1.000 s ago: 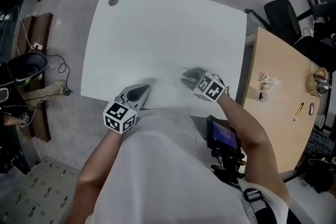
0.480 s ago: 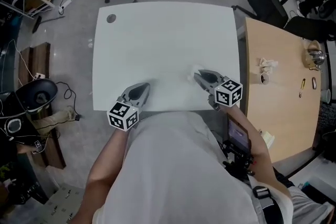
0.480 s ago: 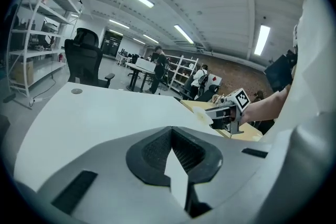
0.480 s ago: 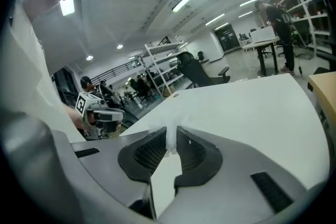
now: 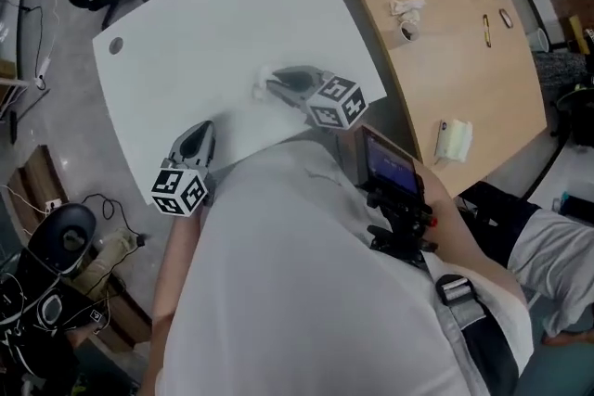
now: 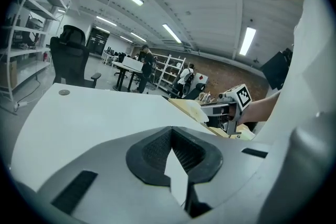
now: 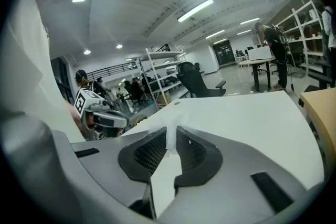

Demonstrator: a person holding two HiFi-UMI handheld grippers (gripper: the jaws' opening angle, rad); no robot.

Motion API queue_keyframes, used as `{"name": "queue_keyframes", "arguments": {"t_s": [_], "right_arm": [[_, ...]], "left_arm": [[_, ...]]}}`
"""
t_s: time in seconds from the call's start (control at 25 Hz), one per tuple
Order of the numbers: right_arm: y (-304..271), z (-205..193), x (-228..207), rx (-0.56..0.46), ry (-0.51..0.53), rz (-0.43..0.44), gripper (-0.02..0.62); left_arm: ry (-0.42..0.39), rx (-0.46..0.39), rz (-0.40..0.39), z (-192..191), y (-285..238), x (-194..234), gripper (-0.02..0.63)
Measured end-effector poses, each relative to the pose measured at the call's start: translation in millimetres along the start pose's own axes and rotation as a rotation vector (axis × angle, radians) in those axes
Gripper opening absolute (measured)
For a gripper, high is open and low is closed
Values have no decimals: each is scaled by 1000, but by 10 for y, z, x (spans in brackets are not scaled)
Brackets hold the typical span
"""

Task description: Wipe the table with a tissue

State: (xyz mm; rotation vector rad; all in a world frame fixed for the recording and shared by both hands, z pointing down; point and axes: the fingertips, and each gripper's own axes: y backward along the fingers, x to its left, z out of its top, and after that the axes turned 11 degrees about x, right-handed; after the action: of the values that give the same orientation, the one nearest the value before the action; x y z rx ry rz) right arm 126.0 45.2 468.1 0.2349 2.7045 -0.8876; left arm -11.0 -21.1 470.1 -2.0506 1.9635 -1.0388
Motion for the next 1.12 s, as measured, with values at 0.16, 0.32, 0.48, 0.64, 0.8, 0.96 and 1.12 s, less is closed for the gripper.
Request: {"name": "queue_keyframes", "arguments": {"t_s": [0.16, 0.32, 0.48, 0.64, 0.8, 0.96, 1.12], "right_arm": [[111, -7, 79, -21, -2, -34, 54], [172, -94, 159, -36, -11, -67, 52], [243, -234, 244, -40, -23, -89, 52], [243, -281, 279, -43, -21, -107, 53], [238, -273, 293, -47, -1, -114, 52], [219, -275, 326, -46, 10, -119, 53], [207, -290, 414, -46, 17, -118, 52]], "left_arm": [[-13, -5, -22, 23, 11, -55, 6], [-26, -4, -33, -35, 63, -101, 6], [-31, 5, -49, -169, 100, -200, 6], [-38, 2, -56, -222, 136, -224, 6], [-48, -12, -51, -216, 163, -224, 6], [-44, -24, -43, -251, 217, -203, 6], [-38, -25, -39, -329, 299, -213, 6]]}}
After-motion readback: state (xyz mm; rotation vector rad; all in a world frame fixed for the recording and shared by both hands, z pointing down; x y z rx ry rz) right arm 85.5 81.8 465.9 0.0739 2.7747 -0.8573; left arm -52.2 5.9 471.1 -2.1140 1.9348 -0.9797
